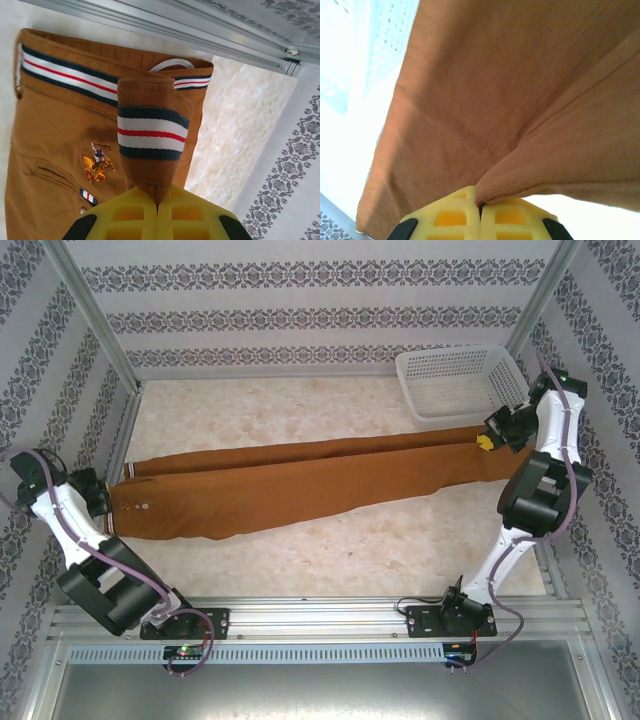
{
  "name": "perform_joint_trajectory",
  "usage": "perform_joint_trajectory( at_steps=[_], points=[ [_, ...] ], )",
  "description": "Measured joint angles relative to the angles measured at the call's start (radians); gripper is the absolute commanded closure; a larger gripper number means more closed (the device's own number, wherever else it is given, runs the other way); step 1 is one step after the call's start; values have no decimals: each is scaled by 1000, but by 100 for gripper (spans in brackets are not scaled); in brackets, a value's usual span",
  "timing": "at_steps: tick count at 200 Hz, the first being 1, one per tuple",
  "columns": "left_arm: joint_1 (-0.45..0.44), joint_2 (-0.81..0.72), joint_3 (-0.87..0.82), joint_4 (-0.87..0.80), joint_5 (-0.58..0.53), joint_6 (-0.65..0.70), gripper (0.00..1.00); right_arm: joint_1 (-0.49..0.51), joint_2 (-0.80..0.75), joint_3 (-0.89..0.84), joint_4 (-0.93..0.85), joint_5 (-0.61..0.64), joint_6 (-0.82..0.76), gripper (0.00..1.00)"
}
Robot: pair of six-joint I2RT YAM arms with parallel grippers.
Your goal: Roll up the long pants
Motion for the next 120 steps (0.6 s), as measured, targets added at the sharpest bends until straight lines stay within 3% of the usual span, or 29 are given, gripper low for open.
perform_joint_trajectory(
  at_steps=[36, 50, 55, 61, 65, 68, 104, 120],
  points=[
    [-72, 108, 72, 44, -18, 1, 100, 34, 98, 141, -29, 27, -10, 100],
    [-96, 151, 100, 64, -33, 1, 98, 45, 132, 185, -35, 41, -13, 31],
    [-101, 163, 106, 81, -59, 1, 76, 46, 143, 200, -23, 69, -13, 16],
    [-98, 179, 115, 113, -89, 2, 35, 41, 159, 221, 0, 95, -14, 3],
    [-94, 189, 121, 130, -104, 1, 9, 35, 170, 235, 17, 115, -13, 2],
    [-90, 196, 126, 148, -118, 1, 1, 30, 176, 245, 26, 126, -13, 2],
    [-79, 247, 180, 238, -193, -2, 0, -12, 232, 344, 70, 238, -32, 2],
    [-85, 253, 204, 237, -196, -2, 0, -8, 226, 349, 74, 255, -38, 7]
  ],
)
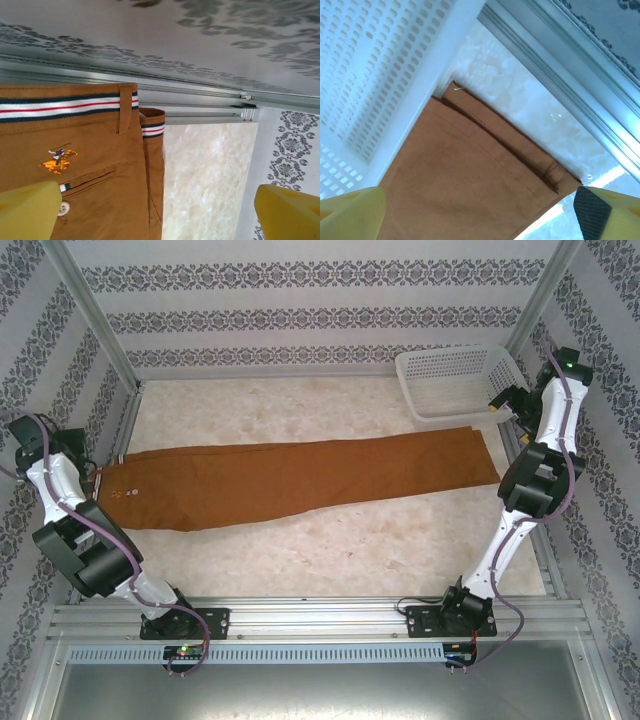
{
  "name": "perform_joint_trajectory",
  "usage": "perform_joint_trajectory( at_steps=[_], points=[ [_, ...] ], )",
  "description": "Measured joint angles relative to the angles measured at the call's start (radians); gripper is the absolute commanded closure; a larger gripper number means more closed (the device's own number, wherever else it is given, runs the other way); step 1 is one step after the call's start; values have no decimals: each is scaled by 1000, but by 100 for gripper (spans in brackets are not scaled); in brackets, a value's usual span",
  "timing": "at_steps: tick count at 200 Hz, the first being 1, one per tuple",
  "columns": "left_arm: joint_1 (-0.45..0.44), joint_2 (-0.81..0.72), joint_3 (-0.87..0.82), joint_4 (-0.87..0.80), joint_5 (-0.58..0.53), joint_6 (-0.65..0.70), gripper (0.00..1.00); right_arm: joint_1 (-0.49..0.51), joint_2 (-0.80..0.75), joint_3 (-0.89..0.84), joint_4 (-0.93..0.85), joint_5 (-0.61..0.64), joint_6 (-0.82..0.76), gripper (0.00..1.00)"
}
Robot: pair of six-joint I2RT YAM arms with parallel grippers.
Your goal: Roll up the long pants
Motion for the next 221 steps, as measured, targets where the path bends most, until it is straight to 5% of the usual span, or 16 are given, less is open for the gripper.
perform_joint_trajectory(
  at_steps=[8, 16, 23, 29, 42, 84, 120, 160, 221],
  points=[
    [-2, 1, 13, 0, -2, 1, 0, 6, -6, -5, 4, 0, -4, 22],
    [-7, 1, 23, -1, -3, 2, 2, 16, -19, -24, 15, 0, -10, 64],
    [-9, 1, 32, 0, -4, 4, 31, 26, -37, -53, 28, -2, -21, 100],
    [-13, 1, 37, 0, -2, 5, 61, 35, -56, -85, 42, -5, -24, 100],
    [-16, 0, 40, -1, 3, 5, 100, 60, -110, -172, 71, -9, -35, 100],
    [-56, -24, 31, -12, 6, 28, 100, 148, -249, -403, 143, -30, -53, 100],
    [-201, -69, -52, 5, -6, 34, 100, 228, -257, -539, 205, -70, -50, 100],
    [-330, -28, -124, 11, -28, 34, 100, 290, -194, -560, 228, -91, -58, 100],
    [-386, 28, -137, 21, -50, 48, 100, 303, -131, -620, 229, -26, -74, 100]
  ],
)
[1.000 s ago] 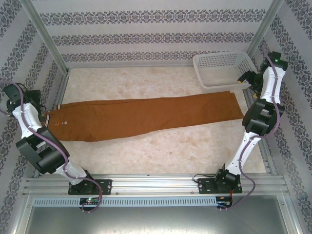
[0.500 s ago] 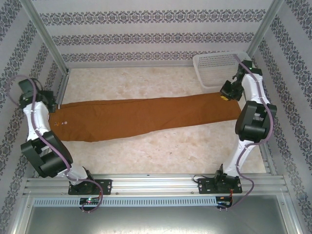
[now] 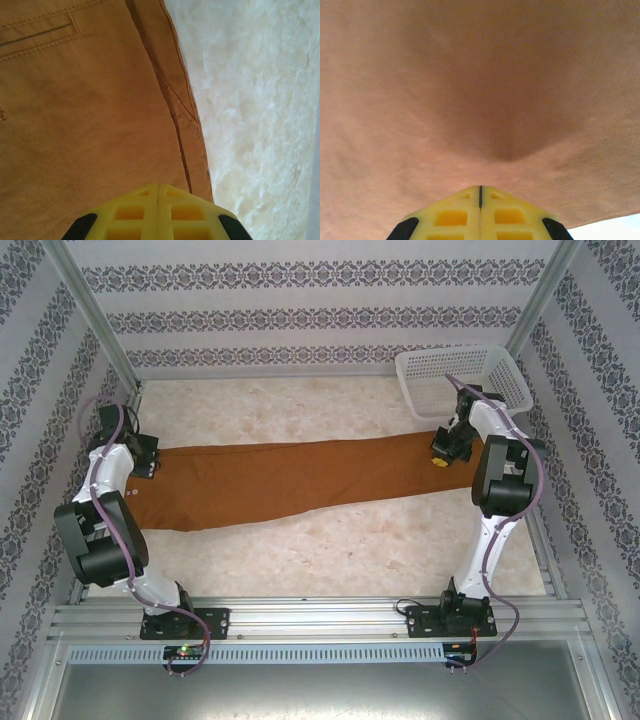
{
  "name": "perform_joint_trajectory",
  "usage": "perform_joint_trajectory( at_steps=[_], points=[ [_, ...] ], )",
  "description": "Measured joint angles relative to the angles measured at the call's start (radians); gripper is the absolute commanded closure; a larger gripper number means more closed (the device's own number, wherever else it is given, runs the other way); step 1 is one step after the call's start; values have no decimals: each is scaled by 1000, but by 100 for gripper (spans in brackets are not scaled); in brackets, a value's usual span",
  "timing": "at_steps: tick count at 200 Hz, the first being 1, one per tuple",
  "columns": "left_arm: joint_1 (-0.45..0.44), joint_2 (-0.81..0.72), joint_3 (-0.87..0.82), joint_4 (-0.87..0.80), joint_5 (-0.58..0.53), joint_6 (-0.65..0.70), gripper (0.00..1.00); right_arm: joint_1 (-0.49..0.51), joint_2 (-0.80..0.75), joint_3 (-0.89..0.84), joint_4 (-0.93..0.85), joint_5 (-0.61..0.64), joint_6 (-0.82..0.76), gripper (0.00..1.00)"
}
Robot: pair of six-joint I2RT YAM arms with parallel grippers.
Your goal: Roll up the long pants
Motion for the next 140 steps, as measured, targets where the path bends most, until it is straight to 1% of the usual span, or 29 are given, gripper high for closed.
perform_joint_trajectory(
  at_steps=[41, 83, 113, 140],
  points=[
    [-14, 37, 3, 0, 5, 22, 100, 6, -1, -103, 16, 42, 2, 100],
    [-15, 58, 39, -15, 13, 55, 100, 25, -50, -173, 74, 83, 2, 100],
    [-15, 57, 60, -26, 23, 77, 100, 40, -79, -214, 83, 120, 6, 100],
    [-15, 57, 60, -38, 31, 93, 100, 47, -143, -309, 88, 174, 5, 100]
  ],
)
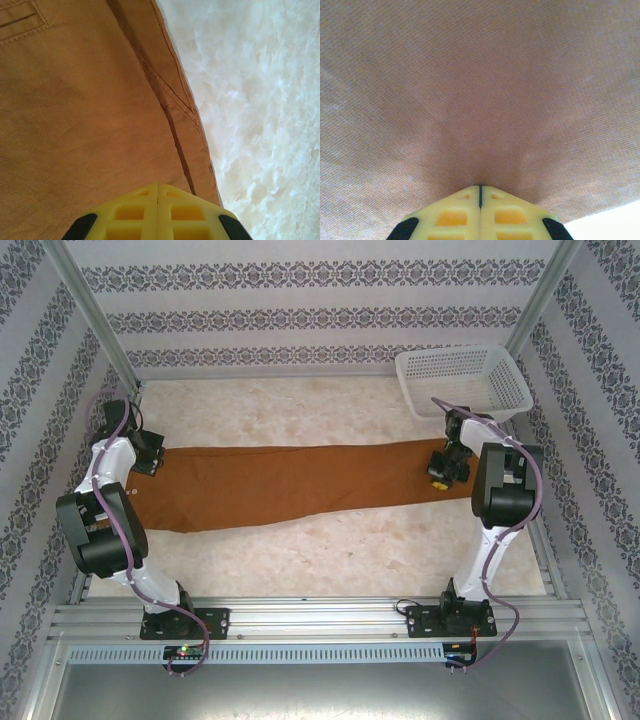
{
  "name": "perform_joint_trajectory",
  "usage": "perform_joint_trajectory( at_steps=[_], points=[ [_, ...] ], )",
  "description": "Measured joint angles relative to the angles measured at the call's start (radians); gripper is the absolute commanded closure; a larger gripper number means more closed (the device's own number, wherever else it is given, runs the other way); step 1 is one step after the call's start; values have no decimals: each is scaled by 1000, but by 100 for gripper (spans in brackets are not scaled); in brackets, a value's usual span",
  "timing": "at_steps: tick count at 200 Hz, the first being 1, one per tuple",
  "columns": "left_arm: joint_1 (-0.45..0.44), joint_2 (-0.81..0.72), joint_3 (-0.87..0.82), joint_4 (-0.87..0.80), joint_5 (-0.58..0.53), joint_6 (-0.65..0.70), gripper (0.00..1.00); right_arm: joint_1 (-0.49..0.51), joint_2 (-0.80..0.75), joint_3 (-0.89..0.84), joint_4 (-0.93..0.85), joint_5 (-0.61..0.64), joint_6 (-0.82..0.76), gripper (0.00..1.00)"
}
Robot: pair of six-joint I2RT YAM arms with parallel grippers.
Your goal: Roll up the long pants
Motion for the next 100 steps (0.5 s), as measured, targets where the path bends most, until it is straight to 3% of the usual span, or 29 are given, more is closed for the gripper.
perform_joint_trajectory(
  at_steps=[39, 50, 55, 59, 65, 72, 75, 100],
  points=[
    [0, 0, 0, -5, 13, 2, 100, -22, -60, -86, -33, 41, -10, 99],
    [0, 0, 0, -5, 22, 2, 99, -42, -68, -87, -39, 46, -13, 51],
    [0, 0, 0, -5, 24, 2, 92, -54, -76, -87, -41, 47, -11, 27],
    [0, 0, 0, -5, 26, 2, 84, -64, -83, -87, -45, 47, -17, 15],
    [0, 0, 0, -5, 27, 4, 51, -79, -97, -87, -48, 46, -17, 4],
    [0, 0, 0, -6, 29, 7, 13, -98, -119, -84, -57, 46, -18, 2],
    [0, -1, 0, -6, 30, 8, 3, -107, -130, -78, -64, 46, -18, 2],
    [0, -7, 0, -6, 45, 11, 0, -180, -180, 28, -116, 46, -32, 2]
  ],
)
